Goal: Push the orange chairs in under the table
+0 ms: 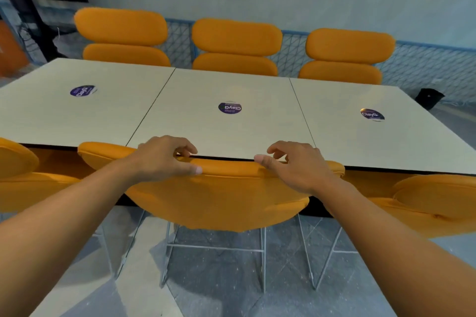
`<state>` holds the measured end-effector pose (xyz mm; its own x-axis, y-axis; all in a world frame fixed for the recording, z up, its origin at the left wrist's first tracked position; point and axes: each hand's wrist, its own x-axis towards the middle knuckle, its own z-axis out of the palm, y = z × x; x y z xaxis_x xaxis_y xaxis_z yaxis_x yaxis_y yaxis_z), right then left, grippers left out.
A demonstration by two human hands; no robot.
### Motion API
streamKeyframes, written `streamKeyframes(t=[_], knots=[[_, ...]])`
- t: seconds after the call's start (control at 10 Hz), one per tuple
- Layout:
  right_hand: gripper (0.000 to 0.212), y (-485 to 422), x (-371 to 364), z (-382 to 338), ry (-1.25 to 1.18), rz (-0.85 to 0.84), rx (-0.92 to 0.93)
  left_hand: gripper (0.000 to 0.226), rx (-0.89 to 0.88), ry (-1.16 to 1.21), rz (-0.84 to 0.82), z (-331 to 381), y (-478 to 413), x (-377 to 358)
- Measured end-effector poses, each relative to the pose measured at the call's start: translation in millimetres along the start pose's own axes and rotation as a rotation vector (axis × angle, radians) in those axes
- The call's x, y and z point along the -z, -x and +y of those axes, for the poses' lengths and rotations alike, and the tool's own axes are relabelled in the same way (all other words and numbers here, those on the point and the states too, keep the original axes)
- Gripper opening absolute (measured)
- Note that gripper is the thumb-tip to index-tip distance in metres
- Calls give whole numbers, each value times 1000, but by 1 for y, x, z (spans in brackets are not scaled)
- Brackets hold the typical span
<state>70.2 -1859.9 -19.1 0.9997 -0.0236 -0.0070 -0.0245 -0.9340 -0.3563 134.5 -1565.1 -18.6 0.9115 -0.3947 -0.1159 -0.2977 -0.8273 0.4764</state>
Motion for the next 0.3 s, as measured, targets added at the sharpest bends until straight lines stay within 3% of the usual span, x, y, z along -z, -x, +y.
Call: streamKeyframes(t=[0.1, 0.3], knots=[[58, -12, 24, -18, -12, 10, 74, 52, -43, 28, 94, 20, -2, 29], [61, -45, 94, -51, 44, 117, 155, 46, -140, -32, 358, 63, -10, 103]])
